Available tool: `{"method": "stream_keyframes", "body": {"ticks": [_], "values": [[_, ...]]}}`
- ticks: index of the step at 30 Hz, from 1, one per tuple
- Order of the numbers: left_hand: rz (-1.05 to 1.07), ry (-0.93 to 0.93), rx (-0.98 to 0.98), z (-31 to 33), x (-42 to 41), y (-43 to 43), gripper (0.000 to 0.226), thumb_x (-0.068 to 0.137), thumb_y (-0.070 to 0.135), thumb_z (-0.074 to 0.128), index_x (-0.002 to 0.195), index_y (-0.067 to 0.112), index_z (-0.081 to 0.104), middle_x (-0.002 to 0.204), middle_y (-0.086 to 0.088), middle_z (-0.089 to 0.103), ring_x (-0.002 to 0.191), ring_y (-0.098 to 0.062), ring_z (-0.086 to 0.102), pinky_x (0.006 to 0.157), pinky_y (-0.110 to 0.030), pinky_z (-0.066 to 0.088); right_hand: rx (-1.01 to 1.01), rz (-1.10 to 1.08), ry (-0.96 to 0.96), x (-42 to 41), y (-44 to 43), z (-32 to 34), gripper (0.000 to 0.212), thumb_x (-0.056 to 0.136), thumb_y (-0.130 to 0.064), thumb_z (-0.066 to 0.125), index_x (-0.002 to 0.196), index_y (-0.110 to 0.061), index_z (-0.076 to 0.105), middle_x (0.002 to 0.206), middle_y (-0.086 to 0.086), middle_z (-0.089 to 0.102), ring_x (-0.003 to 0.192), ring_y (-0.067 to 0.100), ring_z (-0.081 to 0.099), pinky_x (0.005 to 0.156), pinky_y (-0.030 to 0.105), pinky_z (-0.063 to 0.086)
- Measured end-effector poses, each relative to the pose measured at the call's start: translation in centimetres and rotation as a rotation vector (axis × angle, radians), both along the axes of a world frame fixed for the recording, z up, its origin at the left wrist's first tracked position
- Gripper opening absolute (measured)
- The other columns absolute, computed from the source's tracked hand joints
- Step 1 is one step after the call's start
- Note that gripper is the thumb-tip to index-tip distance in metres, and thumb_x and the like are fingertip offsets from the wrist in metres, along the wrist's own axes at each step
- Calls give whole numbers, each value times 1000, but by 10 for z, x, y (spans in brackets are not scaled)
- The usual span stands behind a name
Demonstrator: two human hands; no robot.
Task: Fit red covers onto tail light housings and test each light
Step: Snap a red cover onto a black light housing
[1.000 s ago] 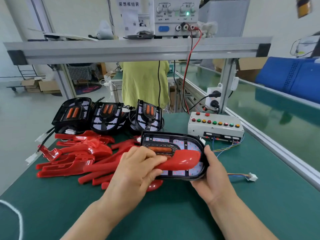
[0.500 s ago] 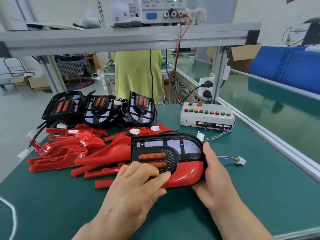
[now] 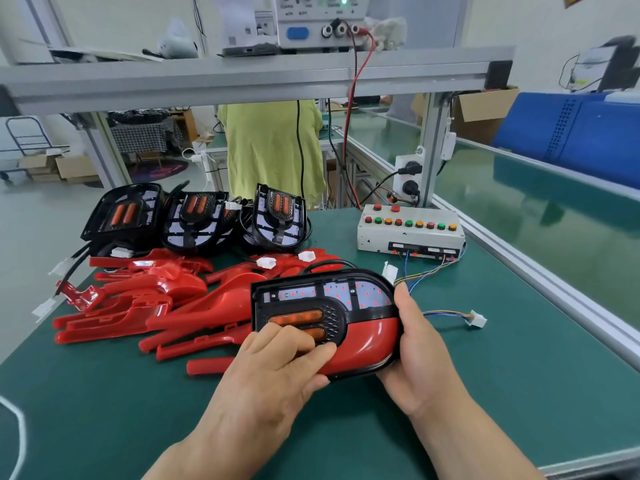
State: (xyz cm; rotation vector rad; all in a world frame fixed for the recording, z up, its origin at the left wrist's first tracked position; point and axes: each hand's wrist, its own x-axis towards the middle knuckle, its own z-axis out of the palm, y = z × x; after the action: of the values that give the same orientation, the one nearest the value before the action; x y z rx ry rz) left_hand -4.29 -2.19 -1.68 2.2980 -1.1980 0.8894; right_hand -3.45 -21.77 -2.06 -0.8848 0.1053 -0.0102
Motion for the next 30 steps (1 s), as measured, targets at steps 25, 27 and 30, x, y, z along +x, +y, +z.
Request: {"method": "stream_keyframes", "body": {"ticks": [25, 27, 30], "values": [[201, -76, -44, -11, -13, -15, 27, 87, 23, 59, 110, 14, 72, 80, 1, 61, 78, -14, 43, 58, -35, 48, 0, 52, -50, -3, 6, 2, 68, 88, -56, 57, 131, -3, 60, 128, 22, 65, 118, 36, 63, 92, 45, 57], [201, -69, -40, -11, -13, -14, 28, 88, 23, 55, 112, 14, 68, 81, 0, 61, 77, -14, 43, 54, -36, 49, 5, 69, -102, -4, 4, 2, 73, 78, -42, 75, 135, 0, 55, 131, 27, 61, 120, 41, 60, 99, 51, 52], [233, -63, -39, -11, -14, -12, 32, 89, 23, 52, 109, 12, 75, 81, 1, 61, 75, -15, 47, 54, -38, 50, 9, 133, -190, -5, 1, 3, 67, 70, -19, 75, 132, -2, 56, 127, 27, 63, 108, 37, 66, 87, 46, 57]]}}
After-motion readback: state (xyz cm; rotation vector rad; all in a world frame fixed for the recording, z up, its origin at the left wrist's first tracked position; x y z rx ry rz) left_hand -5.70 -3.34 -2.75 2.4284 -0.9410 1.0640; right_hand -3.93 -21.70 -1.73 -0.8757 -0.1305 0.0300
